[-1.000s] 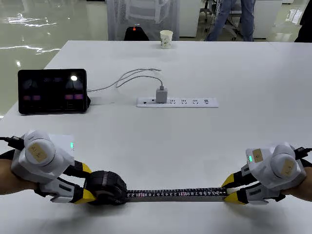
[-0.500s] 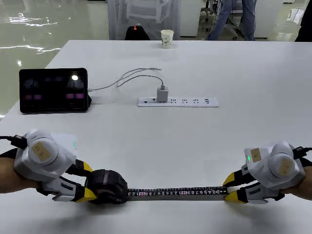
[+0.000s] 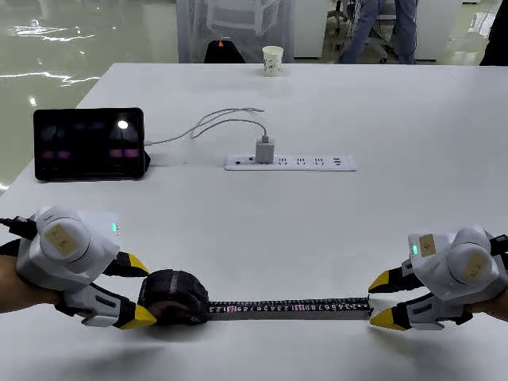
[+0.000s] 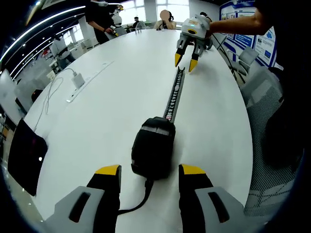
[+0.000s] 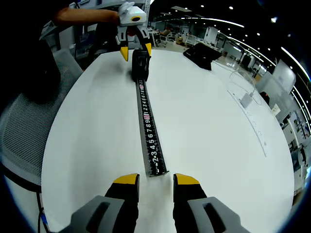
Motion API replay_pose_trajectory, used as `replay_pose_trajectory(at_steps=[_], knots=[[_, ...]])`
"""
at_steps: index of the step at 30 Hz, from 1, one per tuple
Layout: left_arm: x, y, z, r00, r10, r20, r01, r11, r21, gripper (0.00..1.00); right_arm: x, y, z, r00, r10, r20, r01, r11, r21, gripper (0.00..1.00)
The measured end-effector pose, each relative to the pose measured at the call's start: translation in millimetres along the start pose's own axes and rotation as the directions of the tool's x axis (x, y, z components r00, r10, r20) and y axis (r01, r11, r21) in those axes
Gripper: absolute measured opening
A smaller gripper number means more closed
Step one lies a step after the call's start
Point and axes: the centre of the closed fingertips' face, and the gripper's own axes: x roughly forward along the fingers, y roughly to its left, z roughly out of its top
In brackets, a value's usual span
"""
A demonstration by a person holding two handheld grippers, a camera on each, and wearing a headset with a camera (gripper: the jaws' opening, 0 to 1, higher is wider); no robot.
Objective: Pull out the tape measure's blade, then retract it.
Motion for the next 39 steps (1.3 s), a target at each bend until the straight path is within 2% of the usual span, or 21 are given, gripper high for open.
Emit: replay_pose_trajectory(at_steps=[10,18,22,31,39], knots=[[-11.6,-8.8,-4.6,0.9982,0.043,0.041,-0.038,0.993,-0.111,0.60,-6.1,9.5,-3.5,0.9993,-0.030,0.023,0.028,0.995,0.092,0.39],[-15.6,-20.6,-6.3,0.9930,0.084,0.083,-0.066,0.979,-0.191,0.67,-11.4,16.3,-1.6,0.9967,-0.063,0.051,0.055,0.987,0.153,0.47],[-16.2,-26.4,-8.3,0.9892,0.106,0.102,-0.079,0.968,-0.238,0.69,-13.5,20.8,0.2,0.9945,-0.078,0.071,0.064,0.981,0.184,0.50],[-20.0,-40.2,-13.9,0.9809,0.143,0.131,-0.097,0.947,-0.306,0.73,-18.1,30.8,2.9,0.9883,-0.116,0.099,0.089,0.965,0.245,0.56],[-25.0,-46.6,-14.0,0.9640,0.205,0.170,-0.127,0.916,-0.380,0.76,-18.7,40.8,9.2,0.9799,-0.152,0.129,0.110,0.950,0.291,0.62]])
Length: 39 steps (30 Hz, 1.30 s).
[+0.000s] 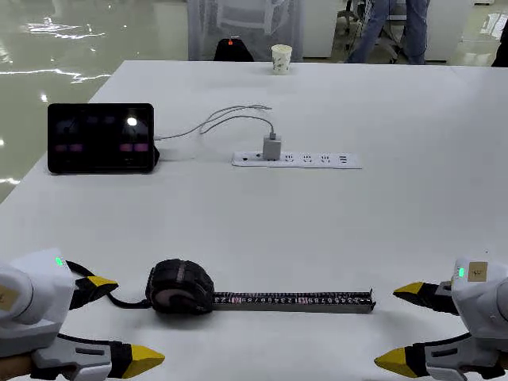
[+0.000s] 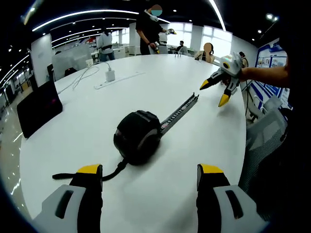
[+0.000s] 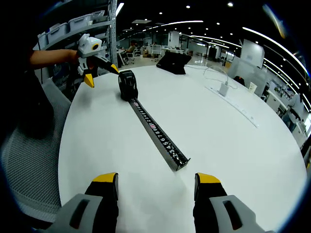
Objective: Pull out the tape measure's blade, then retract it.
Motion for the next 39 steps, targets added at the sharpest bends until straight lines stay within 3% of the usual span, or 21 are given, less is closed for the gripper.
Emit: replay_pose_trajectory(at_steps=[10,21,27,31,39], knots=[[-3.3,-9.8,-3.0,0.9981,0.048,0.039,-0.046,0.998,-0.037,0.80,-1.7,12.2,5.5,0.9979,-0.037,0.053,0.034,0.998,0.056,0.70],[-6.0,-21.0,-2.9,0.9906,0.106,0.086,-0.099,0.992,-0.082,0.87,-0.1,28.9,13.1,0.9936,-0.060,0.096,0.051,0.994,0.093,0.78],[-8.4,-27.0,0.5,0.9871,0.120,0.106,-0.110,0.989,-0.095,0.88,-0.7,36.8,16.7,0.9900,-0.082,0.115,0.069,0.991,0.115,0.82],[-8.7,-29.8,2.9,0.9852,0.125,0.117,-0.114,0.989,-0.097,0.89,-1.5,41.6,17.4,0.9881,-0.098,0.118,0.077,0.982,0.175,0.86],[-12.2,-40.9,8.5,0.9791,0.147,0.141,-0.130,0.984,-0.118,0.91,-3.1,48.6,23.9,0.9795,-0.139,0.146,0.110,0.975,0.192,0.90]])
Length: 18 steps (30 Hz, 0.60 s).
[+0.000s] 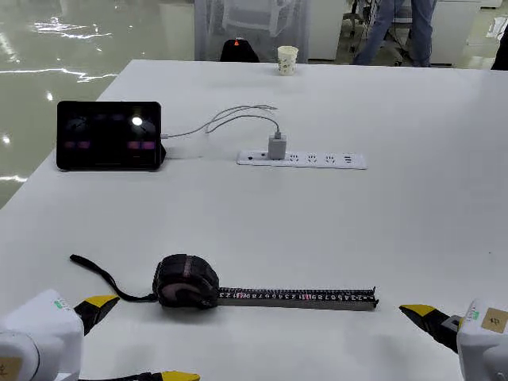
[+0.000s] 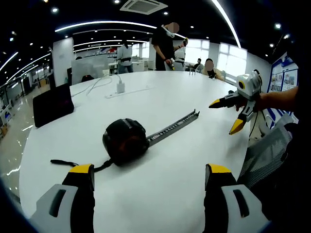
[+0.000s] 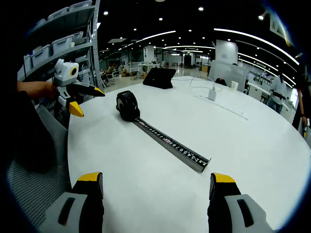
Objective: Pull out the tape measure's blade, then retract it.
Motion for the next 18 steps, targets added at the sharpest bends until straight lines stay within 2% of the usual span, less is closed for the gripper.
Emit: replay_pose_trajectory(at_steps=[6,13,18], knots=[[-4.3,-6.2,3.0,0.9995,0.024,0.018,-0.024,0.999,-0.028,0.94,-3.8,2.9,4.9,0.9987,-0.047,0.019,0.047,0.999,0.024,0.95],[-9.1,-10.0,8.5,0.9977,0.056,0.039,-0.054,0.997,-0.051,0.98,-7.9,9.5,9.8,0.9969,-0.074,0.029,0.072,0.996,0.046,0.99],[-12.9,-13.1,8.1,0.9965,0.074,0.038,-0.072,0.995,-0.062,0.99,-9.5,15.2,12.5,0.9960,-0.085,0.027,0.083,0.995,0.064,0.99]])
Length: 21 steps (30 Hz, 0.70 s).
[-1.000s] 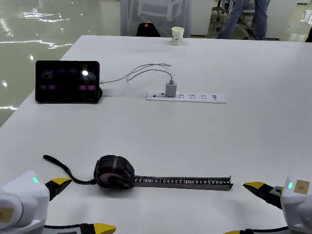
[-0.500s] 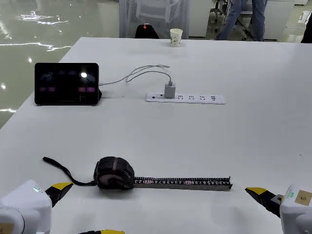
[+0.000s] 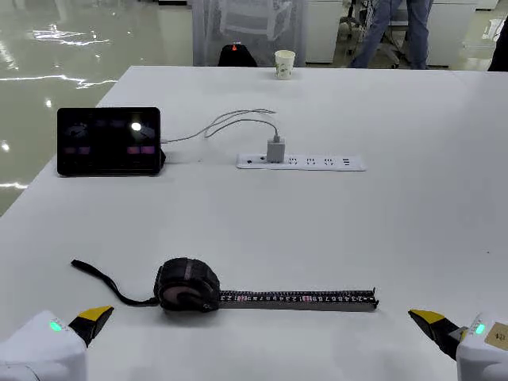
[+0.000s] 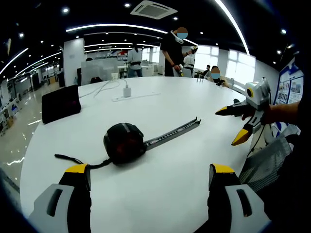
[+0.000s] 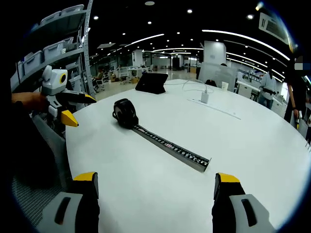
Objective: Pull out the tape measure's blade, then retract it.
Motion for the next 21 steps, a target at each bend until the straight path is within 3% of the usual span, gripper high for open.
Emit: replay_pose_trajectory(at_steps=[8,21], knots=[[-4.2,-4.3,-3.4,0.9996,0.029,0.000,-0.029,0.999,-0.020,0.99,-6.2,-2.2,5.7,0.9976,-0.069,-0.005,0.070,0.996,0.060,0.99],[-8.3,-6.9,-1.5,0.9964,0.085,0.000,-0.085,0.994,-0.075,0.99,-11.5,3.8,11.2,0.9915,-0.130,-0.003,0.129,0.984,0.121,0.99]])
